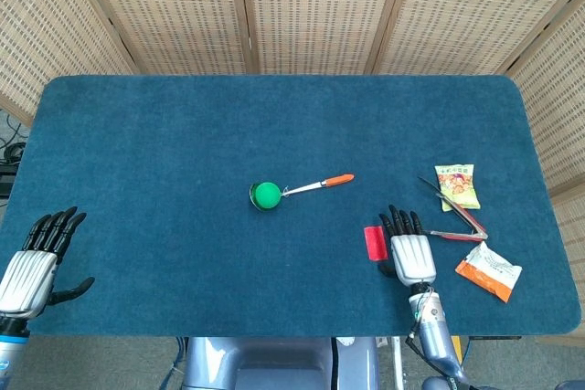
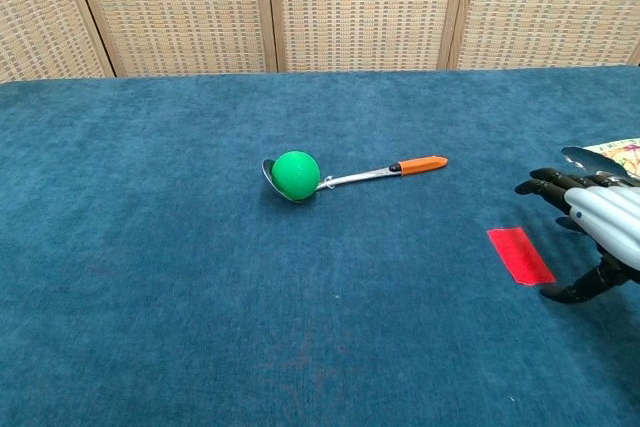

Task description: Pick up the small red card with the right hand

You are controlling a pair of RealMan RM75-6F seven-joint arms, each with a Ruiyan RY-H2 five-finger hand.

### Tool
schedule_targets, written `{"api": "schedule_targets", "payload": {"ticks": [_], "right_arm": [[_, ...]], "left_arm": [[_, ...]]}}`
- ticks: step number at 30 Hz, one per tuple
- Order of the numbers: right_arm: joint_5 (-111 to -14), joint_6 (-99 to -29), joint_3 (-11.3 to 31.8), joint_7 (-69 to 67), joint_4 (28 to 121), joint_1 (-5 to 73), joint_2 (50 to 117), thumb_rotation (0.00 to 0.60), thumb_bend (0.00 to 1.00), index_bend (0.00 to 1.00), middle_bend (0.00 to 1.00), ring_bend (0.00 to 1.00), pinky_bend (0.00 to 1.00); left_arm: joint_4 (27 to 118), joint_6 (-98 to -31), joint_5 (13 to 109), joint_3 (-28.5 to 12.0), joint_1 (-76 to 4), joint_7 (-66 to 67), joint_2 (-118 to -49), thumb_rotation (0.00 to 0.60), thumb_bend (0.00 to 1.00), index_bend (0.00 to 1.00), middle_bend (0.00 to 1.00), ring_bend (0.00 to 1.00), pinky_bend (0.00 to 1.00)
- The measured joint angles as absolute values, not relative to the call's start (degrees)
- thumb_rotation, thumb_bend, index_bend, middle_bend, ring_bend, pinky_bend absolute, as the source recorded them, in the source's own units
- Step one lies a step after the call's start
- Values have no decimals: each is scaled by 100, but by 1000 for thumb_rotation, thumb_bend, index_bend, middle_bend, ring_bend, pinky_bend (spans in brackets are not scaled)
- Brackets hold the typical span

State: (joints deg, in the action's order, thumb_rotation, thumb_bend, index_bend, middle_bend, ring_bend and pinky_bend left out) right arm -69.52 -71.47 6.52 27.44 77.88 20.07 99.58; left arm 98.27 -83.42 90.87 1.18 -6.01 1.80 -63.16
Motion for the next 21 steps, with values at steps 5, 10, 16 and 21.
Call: {"api": "schedule_targets", "payload": {"ticks": [5,10,16,21], "right_arm": [[-6898,-7066,724,2769,7698,2070,9997,600,222,101,0,0,0],[-6818,-6967,810,2770,7570,2139,10041,600,226,109,0,0,0],[-6799,-6932,871,2738,7459,2198,10090,600,228,250,0,0,0],[-6889,-7002,868,2652,7392,2200,10117,600,232,376,0,0,0]], "left_arm": [[9823,-8323,9067,115,-608,193,-6324,600,214,0,0,0,0],[9818,-8300,9044,111,-616,179,-6325,600,214,0,0,0,0],[9822,-8268,9040,118,-630,152,-6322,600,214,0,0,0,0],[9828,-8236,9041,126,-645,120,-6316,600,215,0,0,0,0]]}}
